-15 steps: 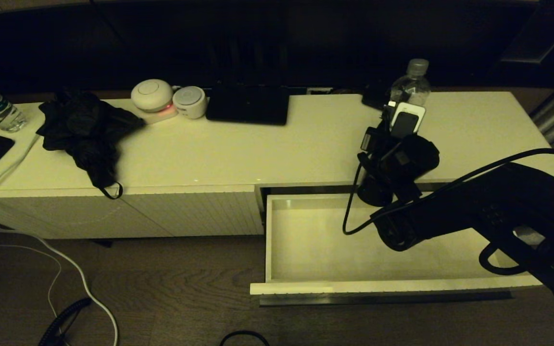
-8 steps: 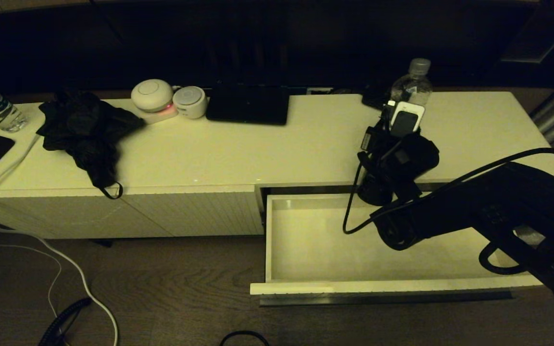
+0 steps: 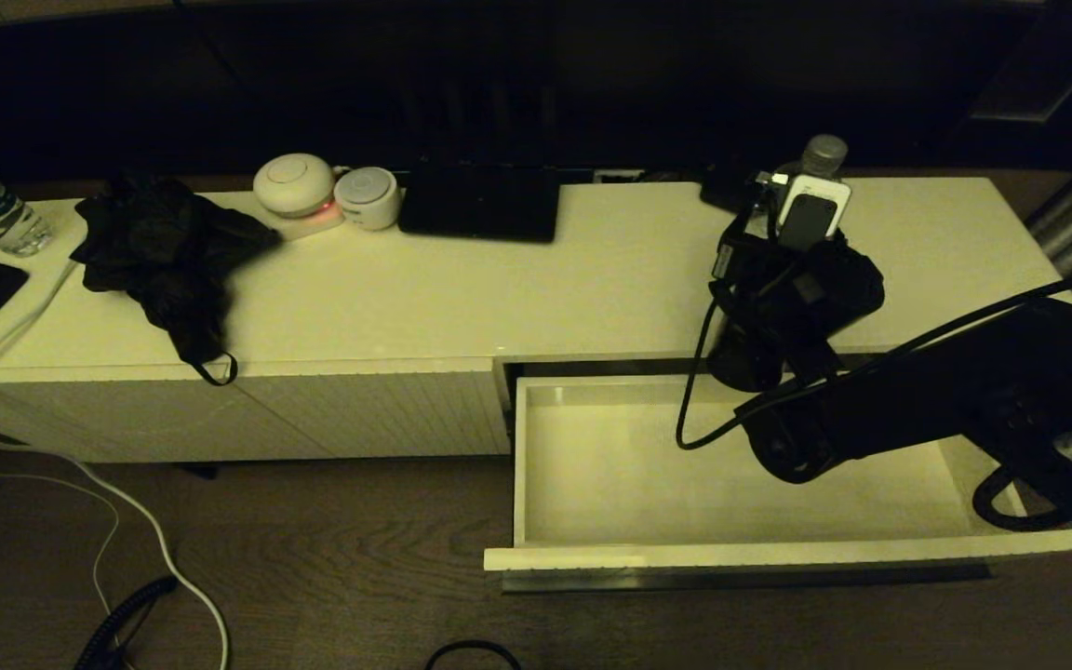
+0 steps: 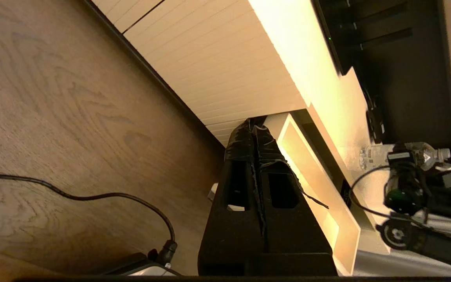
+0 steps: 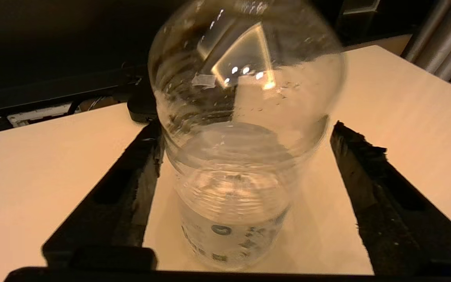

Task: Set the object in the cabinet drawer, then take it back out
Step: Take the mineral water out of the drawer and put it on the table

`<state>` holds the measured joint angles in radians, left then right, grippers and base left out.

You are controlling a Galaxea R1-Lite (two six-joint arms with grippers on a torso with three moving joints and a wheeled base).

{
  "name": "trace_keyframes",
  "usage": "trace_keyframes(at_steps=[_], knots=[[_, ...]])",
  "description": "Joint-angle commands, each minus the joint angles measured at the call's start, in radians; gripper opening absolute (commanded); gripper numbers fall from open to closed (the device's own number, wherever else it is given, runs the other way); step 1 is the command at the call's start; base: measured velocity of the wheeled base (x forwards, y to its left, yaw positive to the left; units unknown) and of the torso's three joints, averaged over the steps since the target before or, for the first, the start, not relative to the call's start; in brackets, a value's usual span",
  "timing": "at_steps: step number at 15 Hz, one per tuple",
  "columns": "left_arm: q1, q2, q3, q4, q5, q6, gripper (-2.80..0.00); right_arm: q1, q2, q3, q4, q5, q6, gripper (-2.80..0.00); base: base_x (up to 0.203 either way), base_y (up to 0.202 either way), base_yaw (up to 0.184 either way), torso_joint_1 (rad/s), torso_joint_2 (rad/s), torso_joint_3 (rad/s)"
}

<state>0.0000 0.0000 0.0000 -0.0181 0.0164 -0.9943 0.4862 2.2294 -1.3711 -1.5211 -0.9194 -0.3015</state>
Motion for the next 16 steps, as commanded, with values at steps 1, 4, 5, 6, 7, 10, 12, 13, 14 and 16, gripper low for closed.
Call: trace_keyframes(at_steps=[1,4,5,6,7,10,12,13,14,16], knots=[[0.0,-0.002,0.0,0.0,0.0,-0.006,-2.8,0.011,-0.066,0.065,-0.009,-0.006,0.001,0.0,0.0,0.0,0.0,0.0,0.0,0.0],[0.0,-0.002,0.0,0.0,0.0,-0.006,-2.8,0.034,-0.162,0.17,-0.009,-0.011,0.004,0.0,0.0,0.0,0.0,0.0,0.0,0.0],[0.0,-0.002,0.0,0.0,0.0,-0.006,-2.8,0.049,-0.204,0.215,-0.009,-0.019,0.004,0.0,0.0,0.0,0.0,0.0,0.0,0.0],[0.0,-0.002,0.0,0.0,0.0,-0.006,-2.8,0.068,-0.239,0.25,-0.009,-0.028,0.004,0.0,0.0,0.0,0.0,0.0,0.0,0.0],[0.0,-0.002,0.0,0.0,0.0,-0.006,-2.8,0.092,-0.287,0.292,-0.009,-0.036,0.003,0.0,0.0,0.0,0.0,0.0,0.0,0.0],[0.0,-0.002,0.0,0.0,0.0,-0.006,-2.8,0.174,-0.392,0.423,0.016,-0.045,0.0,0.0,0.0,0.0,0.0,0.0,0.0,0.0],[0.0,-0.002,0.0,0.0,0.0,-0.006,-2.8,0.196,-0.418,0.465,0.03,-0.045,-0.003,0.0,0.0,0.0,0.0,0.0,0.0,0.0],[0.0,-0.002,0.0,0.0,0.0,-0.006,-2.8,0.216,-0.448,0.487,0.043,-0.045,-0.009,0.0,0.0,0.0,0.0,0.0,0.0,0.0],[0.0,-0.002,0.0,0.0,0.0,-0.006,-2.8,0.23,-0.48,0.524,0.064,-0.043,-0.019,0.0,0.0,0.0,0.0,0.0,0.0,0.0],[0.0,-0.002,0.0,0.0,0.0,-0.006,-2.8,0.239,-0.567,0.645,0.141,-0.033,-0.036,0.0,0.0,0.0,0.0,0.0,0.0,0.0]])
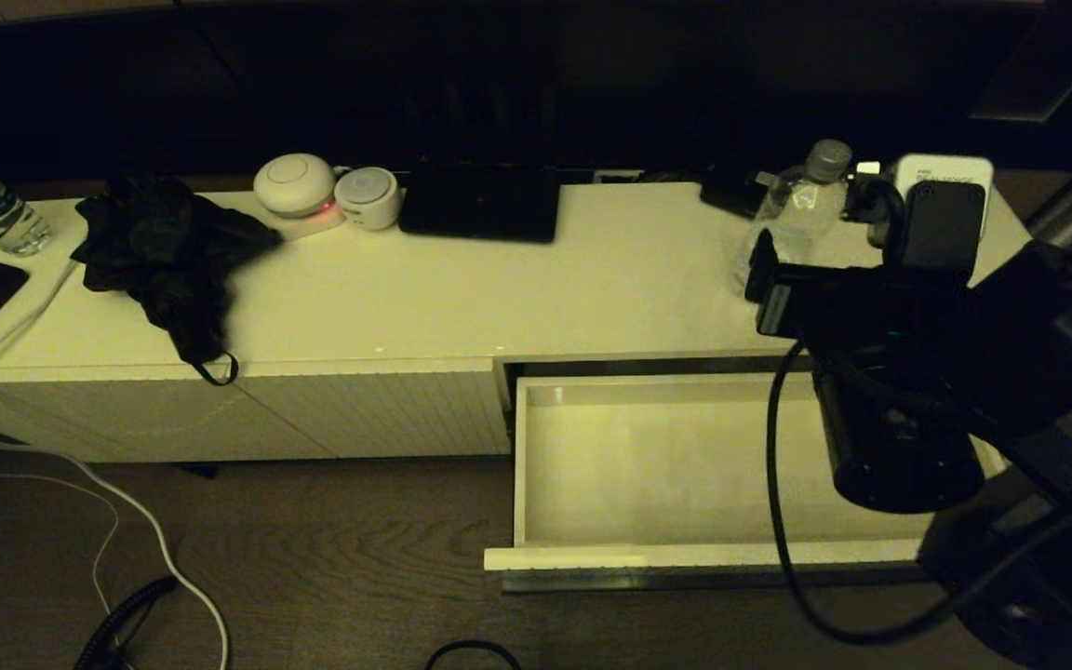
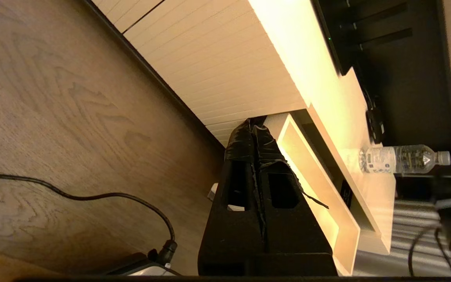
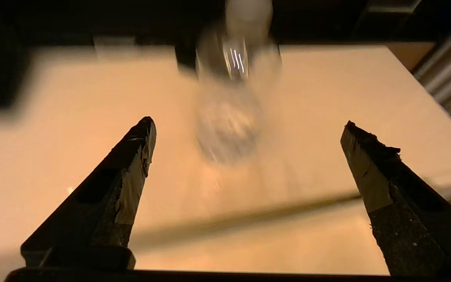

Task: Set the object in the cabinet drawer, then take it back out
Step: Take the mineral water out of the drawer and put it on the table, then close the drawer

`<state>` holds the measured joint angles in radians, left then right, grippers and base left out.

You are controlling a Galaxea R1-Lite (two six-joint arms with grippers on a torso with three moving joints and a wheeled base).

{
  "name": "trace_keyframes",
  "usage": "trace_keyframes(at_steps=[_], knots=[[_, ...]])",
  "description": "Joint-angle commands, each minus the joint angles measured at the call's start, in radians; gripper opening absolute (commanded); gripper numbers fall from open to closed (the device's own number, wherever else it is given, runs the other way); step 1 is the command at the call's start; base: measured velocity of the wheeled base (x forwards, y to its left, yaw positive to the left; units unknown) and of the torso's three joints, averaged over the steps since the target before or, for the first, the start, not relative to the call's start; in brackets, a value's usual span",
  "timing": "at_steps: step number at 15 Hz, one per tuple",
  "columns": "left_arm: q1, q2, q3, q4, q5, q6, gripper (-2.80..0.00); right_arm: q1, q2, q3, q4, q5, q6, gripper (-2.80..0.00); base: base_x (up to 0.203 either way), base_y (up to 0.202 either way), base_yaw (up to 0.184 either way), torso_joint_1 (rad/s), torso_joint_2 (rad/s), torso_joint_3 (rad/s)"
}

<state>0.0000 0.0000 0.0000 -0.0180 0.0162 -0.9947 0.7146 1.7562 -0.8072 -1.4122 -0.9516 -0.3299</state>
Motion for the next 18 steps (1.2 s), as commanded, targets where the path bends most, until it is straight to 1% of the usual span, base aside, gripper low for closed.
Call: trace_keyframes(at_steps=[1,3,6,8,9,10,12,13,14,16,18], knots=[[0.0,-0.002,0.001,0.0,0.001,-0.005,-2.8,0.013,-0.15,0.137,0.109,0.015,-0.011,0.0,0.0,0.0,0.0,0.0,0.0,0.0],[0.0,-0.002,0.0,0.0,0.001,-0.005,-2.8,0.015,-0.274,0.207,0.347,0.059,-0.014,0.0,0.0,0.0,0.0,0.0,0.0,0.0],[0.0,-0.002,0.0,0.0,0.001,-0.005,-2.8,0.035,-0.476,0.273,0.788,0.158,-0.02,0.0,0.0,0.0,0.0,0.0,0.0,0.0],[0.0,-0.002,0.0,0.0,0.001,-0.005,-2.8,0.067,-0.604,0.315,1.05,0.227,-0.06,0.0,0.0,0.0,0.0,0.0,0.0,0.0],[0.0,-0.002,0.0,0.0,0.001,-0.005,-2.8,0.078,-0.664,0.357,1.158,0.257,-0.093,0.0,0.0,0.0,0.0,0.0,0.0,0.0],[0.0,-0.002,0.0,0.0,0.001,-0.005,-2.8,0.085,-0.718,0.397,1.237,0.287,-0.132,-2.8,0.0,0.0,0.0,0.0,0.0,0.0],[0.0,-0.002,0.0,0.0,0.001,-0.005,-2.8,0.091,-0.802,0.471,1.385,0.373,-0.247,-2.8,0.0,0.0,0.0,0.0,0.0,0.0],[0.0,-0.002,0.0,0.0,0.001,-0.005,-2.8,0.088,-0.811,0.478,1.426,0.403,-0.268,-2.8,0.0,0.0,0.0,0.0,0.0,0.0],[0.0,-0.002,0.0,0.0,0.001,-0.005,-2.8,0.082,-0.808,0.471,1.462,0.431,-0.271,-2.8,0.0,0.0,0.0,0.0,0.0,0.0],[0.0,-0.002,0.0,0.0,0.001,-0.005,-2.8,0.042,-0.782,0.434,1.523,0.495,-0.29,-2.8,0.0,0.0,0.0,0.0,0.0,0.0],[0.0,-0.002,0.0,0.0,0.001,-0.005,-2.8,-0.01,-0.741,0.401,1.589,0.584,-0.314,-2.8,0.0,0.0,0.0,0.0,0.0,0.0]])
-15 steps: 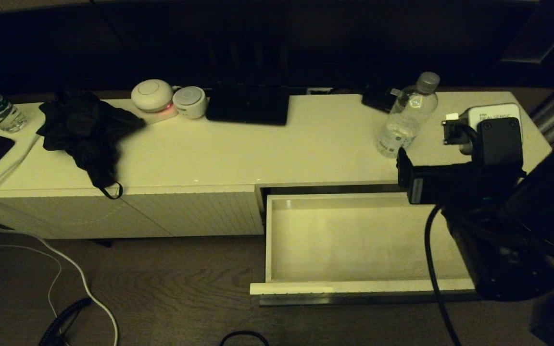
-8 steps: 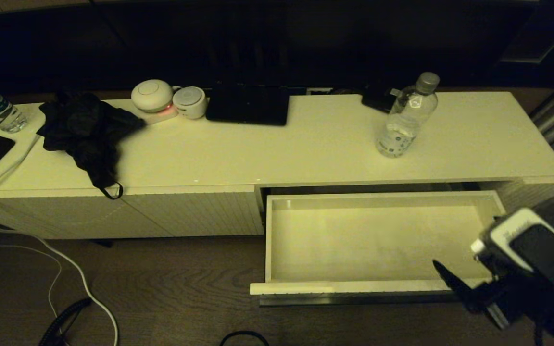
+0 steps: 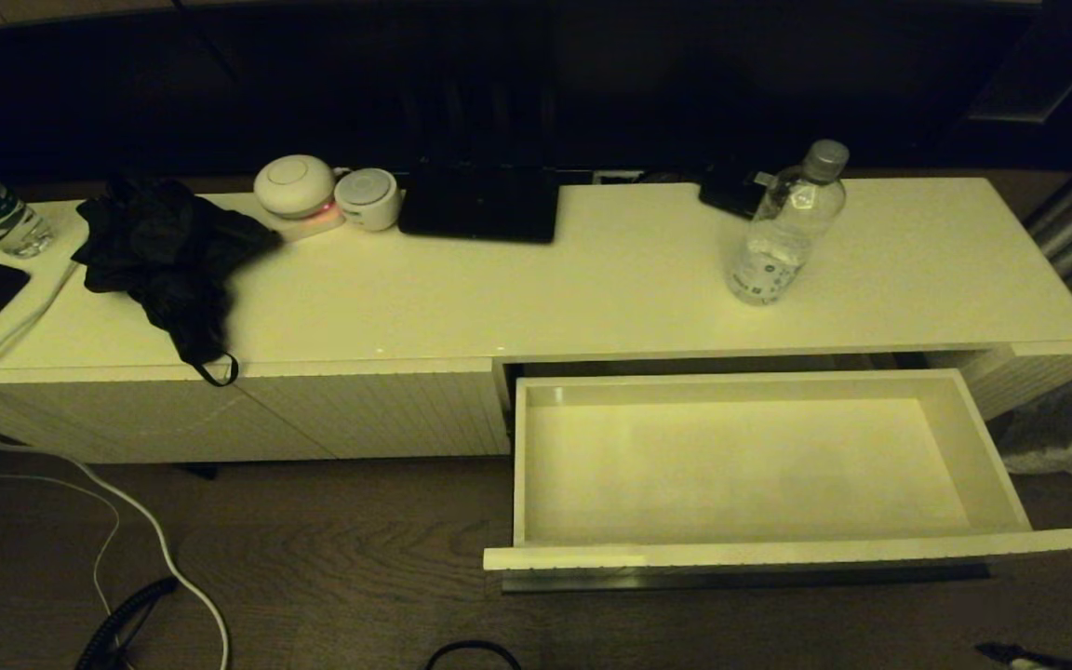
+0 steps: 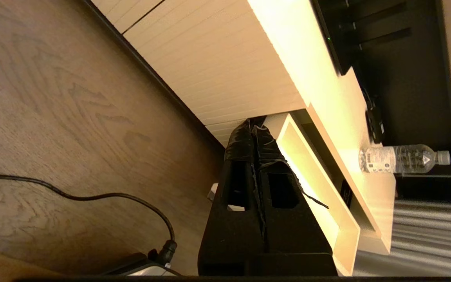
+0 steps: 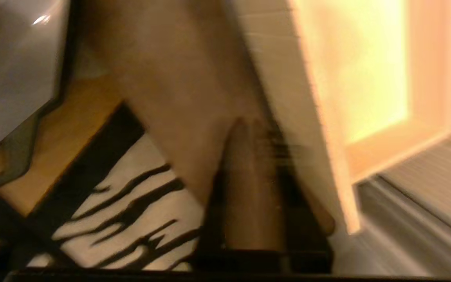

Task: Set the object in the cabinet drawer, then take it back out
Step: Close the drawer

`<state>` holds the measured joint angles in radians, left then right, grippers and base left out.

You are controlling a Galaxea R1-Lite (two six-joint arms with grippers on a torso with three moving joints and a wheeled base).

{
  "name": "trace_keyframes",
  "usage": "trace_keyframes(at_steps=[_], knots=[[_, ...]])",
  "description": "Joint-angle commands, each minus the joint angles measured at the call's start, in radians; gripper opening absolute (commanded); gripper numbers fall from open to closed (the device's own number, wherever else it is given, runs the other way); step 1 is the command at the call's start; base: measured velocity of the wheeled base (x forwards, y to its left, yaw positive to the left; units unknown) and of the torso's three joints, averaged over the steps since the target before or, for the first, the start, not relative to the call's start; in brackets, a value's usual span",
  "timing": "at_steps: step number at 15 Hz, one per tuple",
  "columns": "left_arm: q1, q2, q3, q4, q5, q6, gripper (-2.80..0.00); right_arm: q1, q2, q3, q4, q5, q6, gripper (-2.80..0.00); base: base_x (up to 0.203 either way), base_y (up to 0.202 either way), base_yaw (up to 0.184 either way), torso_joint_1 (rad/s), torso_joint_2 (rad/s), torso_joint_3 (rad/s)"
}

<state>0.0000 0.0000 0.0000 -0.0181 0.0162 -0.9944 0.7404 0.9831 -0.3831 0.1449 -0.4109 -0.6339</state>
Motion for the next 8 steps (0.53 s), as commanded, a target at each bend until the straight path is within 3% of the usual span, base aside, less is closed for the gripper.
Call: trace_keyframes(at_steps=[1,5,8], knots=[[0.0,-0.002,0.0,0.0,0.001,-0.006,-2.8,-0.061,0.056,-0.039,0.058,0.087,-0.014,-2.8,0.0,0.0,0.0,0.0,0.0,0.0],[0.0,-0.002,0.0,0.0,0.001,-0.006,-2.8,-0.214,0.209,-0.129,0.142,0.335,-0.112,-2.8,0.0,0.0,0.0,0.0,0.0,0.0],[0.0,-0.002,0.0,0.0,0.001,-0.006,-2.8,-0.252,0.367,-0.163,0.14,0.413,-0.167,-2.8,0.0,0.0,0.0,0.0,0.0,0.0]])
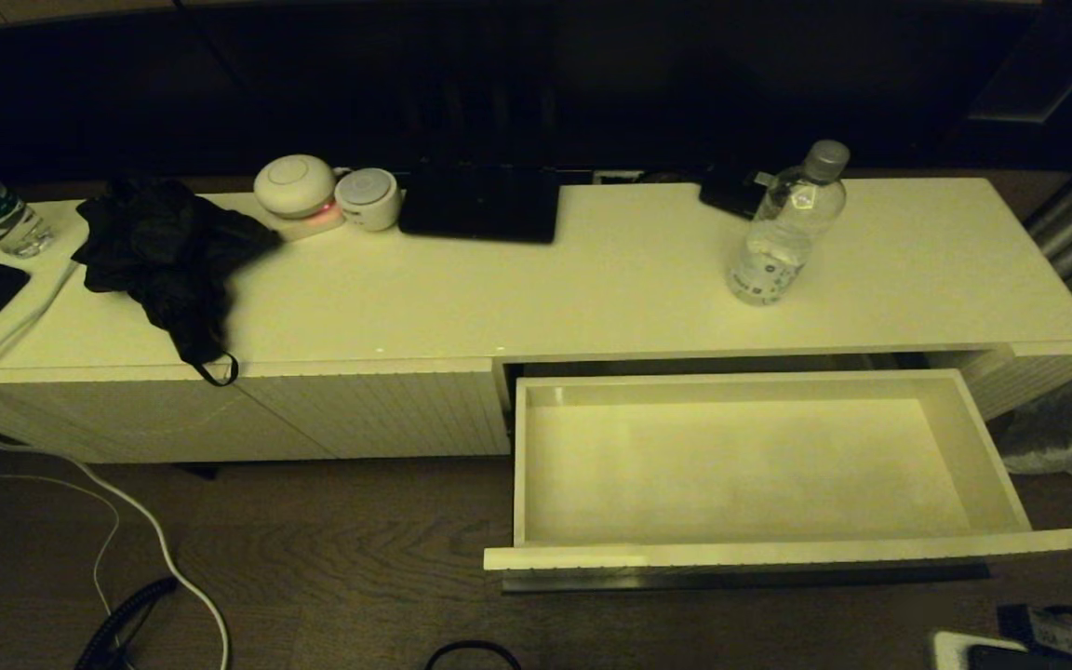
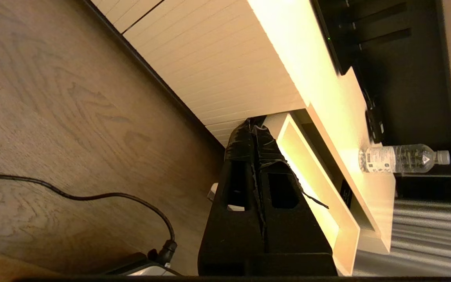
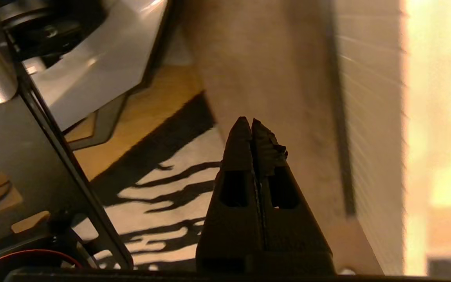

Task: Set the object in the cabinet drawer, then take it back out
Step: Close the drawer

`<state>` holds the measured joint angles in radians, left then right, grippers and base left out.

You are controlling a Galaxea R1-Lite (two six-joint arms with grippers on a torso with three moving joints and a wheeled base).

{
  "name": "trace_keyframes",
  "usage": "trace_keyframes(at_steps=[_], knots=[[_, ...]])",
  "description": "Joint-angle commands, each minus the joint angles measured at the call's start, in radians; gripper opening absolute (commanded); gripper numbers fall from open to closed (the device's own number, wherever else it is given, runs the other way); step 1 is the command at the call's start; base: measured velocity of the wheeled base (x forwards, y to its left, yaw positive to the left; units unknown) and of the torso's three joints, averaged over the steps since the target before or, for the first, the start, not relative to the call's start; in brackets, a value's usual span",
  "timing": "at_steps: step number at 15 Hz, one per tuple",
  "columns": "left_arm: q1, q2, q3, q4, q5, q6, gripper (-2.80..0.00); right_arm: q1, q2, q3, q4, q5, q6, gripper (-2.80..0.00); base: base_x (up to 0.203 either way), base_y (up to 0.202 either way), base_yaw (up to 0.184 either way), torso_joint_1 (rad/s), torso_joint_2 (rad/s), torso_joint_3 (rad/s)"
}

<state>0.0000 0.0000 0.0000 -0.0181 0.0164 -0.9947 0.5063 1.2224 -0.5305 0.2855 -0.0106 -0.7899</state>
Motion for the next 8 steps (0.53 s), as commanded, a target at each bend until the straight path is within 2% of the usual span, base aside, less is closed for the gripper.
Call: trace_keyframes(at_steps=[1,8], knots=[[0.0,-0.002,0.0,0.0,0.0,-0.005,-2.8,-0.022,0.181,-0.021,-0.016,0.019,-0.017,-2.8,0.0,0.0,0.0,0.0,0.0,0.0],[0.0,-0.002,0.0,0.0,0.0,-0.005,-2.8,-0.031,0.425,-0.085,-0.256,0.039,-0.024,-2.8,0.0,0.0,0.0,0.0,0.0,0.0]])
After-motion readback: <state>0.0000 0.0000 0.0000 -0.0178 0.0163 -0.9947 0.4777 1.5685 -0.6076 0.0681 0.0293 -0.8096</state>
